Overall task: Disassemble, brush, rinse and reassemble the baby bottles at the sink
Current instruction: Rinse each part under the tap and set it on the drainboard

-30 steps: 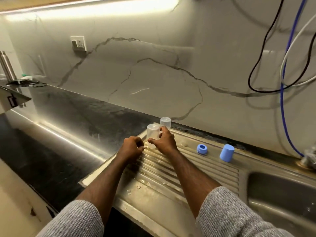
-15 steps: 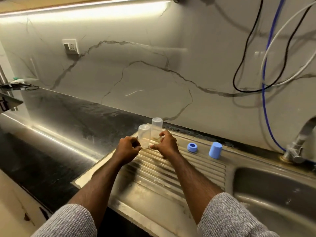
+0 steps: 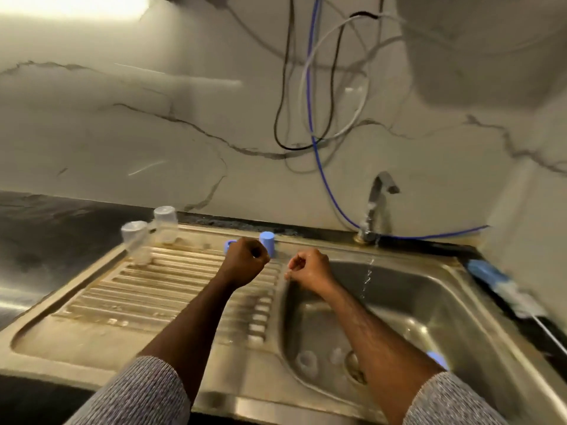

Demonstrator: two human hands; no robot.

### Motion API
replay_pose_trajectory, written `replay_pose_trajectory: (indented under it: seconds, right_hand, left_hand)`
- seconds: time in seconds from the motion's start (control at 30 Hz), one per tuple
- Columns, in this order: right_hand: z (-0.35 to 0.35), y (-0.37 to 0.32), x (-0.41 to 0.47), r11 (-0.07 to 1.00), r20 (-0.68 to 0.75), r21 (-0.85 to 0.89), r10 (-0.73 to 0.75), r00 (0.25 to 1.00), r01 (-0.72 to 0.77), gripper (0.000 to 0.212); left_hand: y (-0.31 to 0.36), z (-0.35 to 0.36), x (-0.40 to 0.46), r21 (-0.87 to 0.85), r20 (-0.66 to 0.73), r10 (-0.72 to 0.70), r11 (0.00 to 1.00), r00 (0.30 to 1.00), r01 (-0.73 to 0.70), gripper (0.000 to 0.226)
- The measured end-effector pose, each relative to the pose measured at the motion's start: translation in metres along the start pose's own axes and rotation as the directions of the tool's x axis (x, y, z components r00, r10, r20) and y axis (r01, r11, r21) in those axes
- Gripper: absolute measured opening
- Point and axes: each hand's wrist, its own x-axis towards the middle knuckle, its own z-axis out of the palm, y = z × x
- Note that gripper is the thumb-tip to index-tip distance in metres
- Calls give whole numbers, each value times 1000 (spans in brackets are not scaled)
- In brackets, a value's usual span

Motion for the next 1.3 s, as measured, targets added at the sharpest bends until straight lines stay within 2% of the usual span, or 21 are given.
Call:
replay_pose_trajectory:
  seconds: [0.07,0.13,0.3,0.33,0.4,0.47,0.57,0.67,0.8,0.87,0.9,1.0,1.1,1.3]
  right_hand:
    - [-29,37,-13,998,7,-31,51,999,-50,20]
    - [-55,71,-27,993,-7,-82,80,997,-80,25]
    - [-93,143,-60,966,-58,-202,152,987,-161,24]
    - [-94,156,-65,959,-27,-220,178,984,-180,23]
    - [-89,172,-69,941,127,-283,230,965,-187,16]
    - [-82,176,-66,932,278,-331,246,928,-148,25]
    - [-60,170,-55,931,432,-356,241,869,-82,38]
    - [-38,168,-43,910,506,-414,228,832,2,40]
    - [-21,173,-35,912,548,-409,230,804,18,30]
    - [-18,181,-31,918,517,-396,237,822,-15,25]
    - [-21,185,-28,926,461,-374,237,855,-55,23]
    - [-41,195,-12,945,153,-266,235,960,-189,12]
    - [-58,200,-1,952,-88,-84,289,953,-296,10]
    - [-66,203,4,898,-130,270,392,911,-347,18]
  left_hand:
    - [27,38,1,-61,107,75,996,991,-69,25]
    - [50,73,-2,-69,199,98,994,975,-86,15]
    - [76,161,-14,-74,301,30,997,953,-8,13]
    - [75,174,-15,-60,326,9,998,945,11,16]
    - [71,191,-16,-36,355,-39,998,934,56,17]
    - [61,197,-16,-18,353,-92,994,931,105,16]
    - [43,198,-11,-11,334,-144,988,931,157,19]
    - [35,198,0,-25,314,-175,981,933,193,12]
    - [40,207,9,-38,330,-153,984,932,175,7]
    - [44,212,12,-38,359,-125,988,925,148,9]
    - [46,214,14,-35,372,-116,990,921,138,10]
    - [48,219,14,-11,400,-101,993,911,116,17]
    - [51,225,11,-15,412,-85,995,907,100,15]
    - [53,232,15,-49,407,-97,991,908,128,45]
